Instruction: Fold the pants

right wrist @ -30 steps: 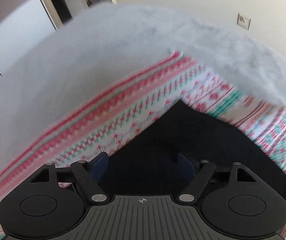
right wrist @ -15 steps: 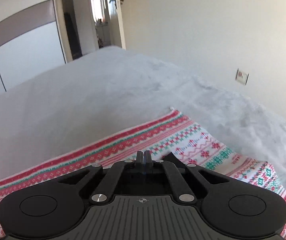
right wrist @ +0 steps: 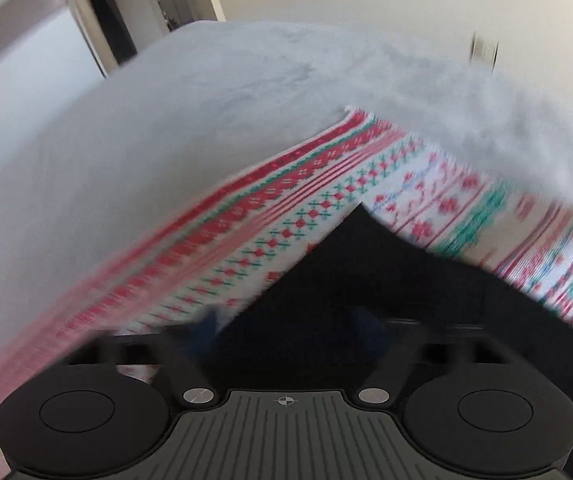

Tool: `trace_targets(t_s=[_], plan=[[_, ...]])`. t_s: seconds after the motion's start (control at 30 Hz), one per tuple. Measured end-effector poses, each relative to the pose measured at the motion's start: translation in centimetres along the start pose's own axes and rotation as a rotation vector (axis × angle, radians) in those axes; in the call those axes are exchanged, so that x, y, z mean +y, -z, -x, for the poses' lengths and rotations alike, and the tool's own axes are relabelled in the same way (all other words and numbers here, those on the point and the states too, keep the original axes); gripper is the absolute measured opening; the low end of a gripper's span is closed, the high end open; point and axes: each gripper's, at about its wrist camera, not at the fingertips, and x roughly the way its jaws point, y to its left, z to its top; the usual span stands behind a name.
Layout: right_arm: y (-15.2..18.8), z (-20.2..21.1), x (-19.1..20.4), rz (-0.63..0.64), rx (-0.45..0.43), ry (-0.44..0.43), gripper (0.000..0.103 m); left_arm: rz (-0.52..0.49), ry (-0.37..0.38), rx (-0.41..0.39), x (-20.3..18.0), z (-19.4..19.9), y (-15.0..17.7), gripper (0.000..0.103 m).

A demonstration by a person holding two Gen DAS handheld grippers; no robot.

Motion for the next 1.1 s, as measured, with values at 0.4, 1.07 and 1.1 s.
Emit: trace_targets(t_s=[0.4,1.07,1.1], plan=[[-0.5,14.1,-5.8,-0.056,-0.222,-0.201,0.0,-0.002,0.105,-0.129,-0.4,9.8,1.1,0.0],[25.4,29.9,-36.7,-0.381,-0.037,-0.28,0.001,-0.289,0.058,0.173,3.6,22.2,16.9,0.005],[26.1,30.1,-37.1,-0.4,-0.034,-0.289,0.002,-0.256,0.077,0.16,4.2,22.8,16.9,0.005]])
